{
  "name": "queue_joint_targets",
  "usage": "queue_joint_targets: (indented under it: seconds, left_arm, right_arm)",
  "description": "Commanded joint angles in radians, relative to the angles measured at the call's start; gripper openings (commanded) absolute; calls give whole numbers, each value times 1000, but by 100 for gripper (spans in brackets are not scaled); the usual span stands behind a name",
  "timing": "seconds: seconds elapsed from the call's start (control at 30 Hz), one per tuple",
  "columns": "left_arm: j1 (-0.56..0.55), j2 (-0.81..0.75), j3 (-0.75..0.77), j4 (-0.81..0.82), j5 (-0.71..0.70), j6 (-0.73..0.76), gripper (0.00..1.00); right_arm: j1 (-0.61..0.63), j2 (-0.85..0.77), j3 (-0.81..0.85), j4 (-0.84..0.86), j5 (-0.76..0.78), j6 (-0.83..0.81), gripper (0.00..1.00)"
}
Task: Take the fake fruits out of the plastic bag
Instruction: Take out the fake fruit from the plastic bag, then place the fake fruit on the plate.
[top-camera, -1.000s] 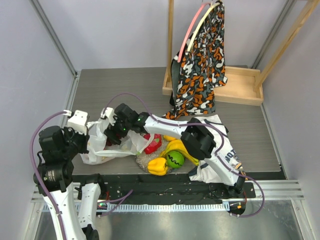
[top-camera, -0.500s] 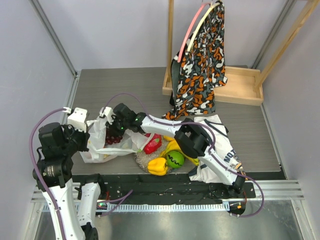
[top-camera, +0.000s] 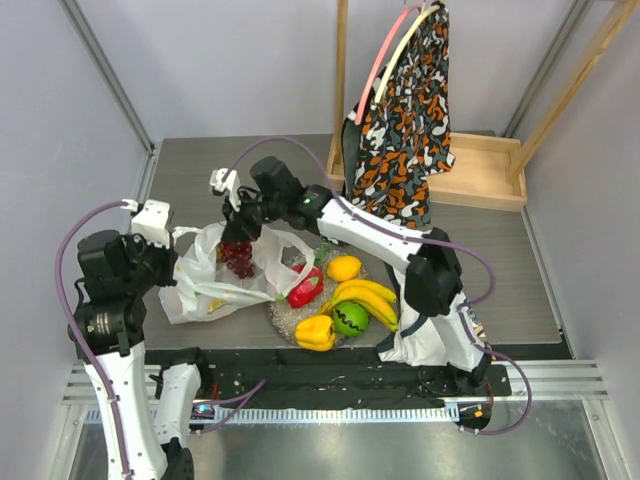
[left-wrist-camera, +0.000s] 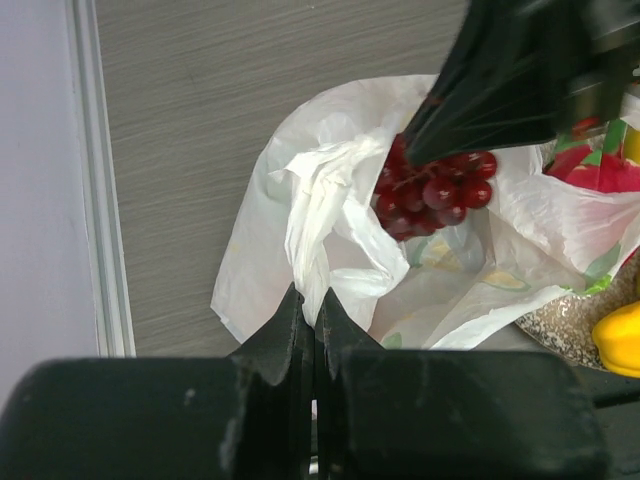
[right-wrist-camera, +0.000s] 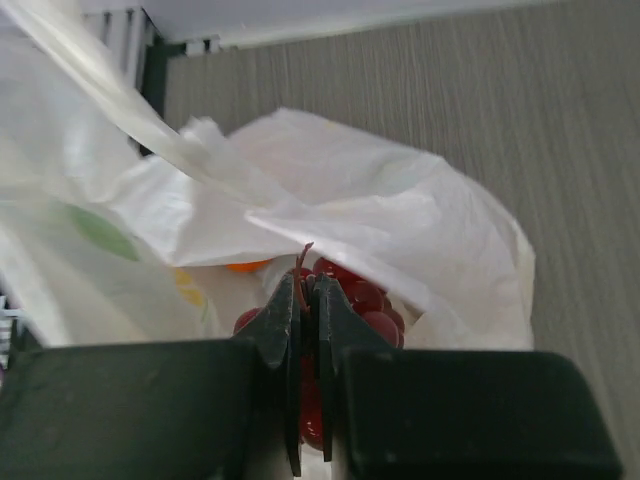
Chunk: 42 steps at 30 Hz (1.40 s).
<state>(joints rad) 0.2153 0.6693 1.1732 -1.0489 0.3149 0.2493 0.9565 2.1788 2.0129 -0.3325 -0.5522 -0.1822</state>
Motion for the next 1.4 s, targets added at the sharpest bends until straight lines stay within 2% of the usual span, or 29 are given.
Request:
queue_joint_targets:
  seconds: [0.0, 0.43, 0.63, 0.77, 0.97, 1.03, 1.13, 1.17, 1.27, 1.33, 1.37]
  left_arm:
    - [-4, 32, -14, 112, -2, -22, 0]
    - [-4, 96, -58, 185, -13, -48, 0]
    - [-4, 111, -58, 204, 4, -62, 0]
    - [-4, 116, -50, 202, 0, -64, 0]
    - [-4, 98, -63, 194, -4, -67, 0]
    - [-2, 92, -69, 194, -7, -67, 0]
    - [-4, 93, -69, 194, -7, -73, 0]
    - [-4, 95, -67, 194, -8, -76, 0]
    - [-4, 93, -63, 193, -4, -79, 0]
    - [-4, 89, -63, 179, -2, -70, 0]
    - [-4, 81, -63, 156, -2, -67, 0]
  right_arm:
    - [-2, -168, -12, -26, -91, -31, 1]
    - [-168, -563, -249, -198, -164, -62, 1]
    - [-176, -712, -422, -255, -134, -215, 1]
    - [-176, -741, -502, -298, -89, -327, 1]
    - [-177, -804, -664, -306, -5, -405, 2]
    - [-179, -818, -713, -307, 11, -415, 8]
    - [-177, -826, -753, -310, 56, -413, 25]
    - [-177, -824, -758, -309, 70, -410, 40]
    - [-177, -823, -735, -309, 104, -407, 60]
    - [-177, -820, -691, -295, 97, -407, 85]
    - [-177, -818, -674, -284, 77, -399, 94]
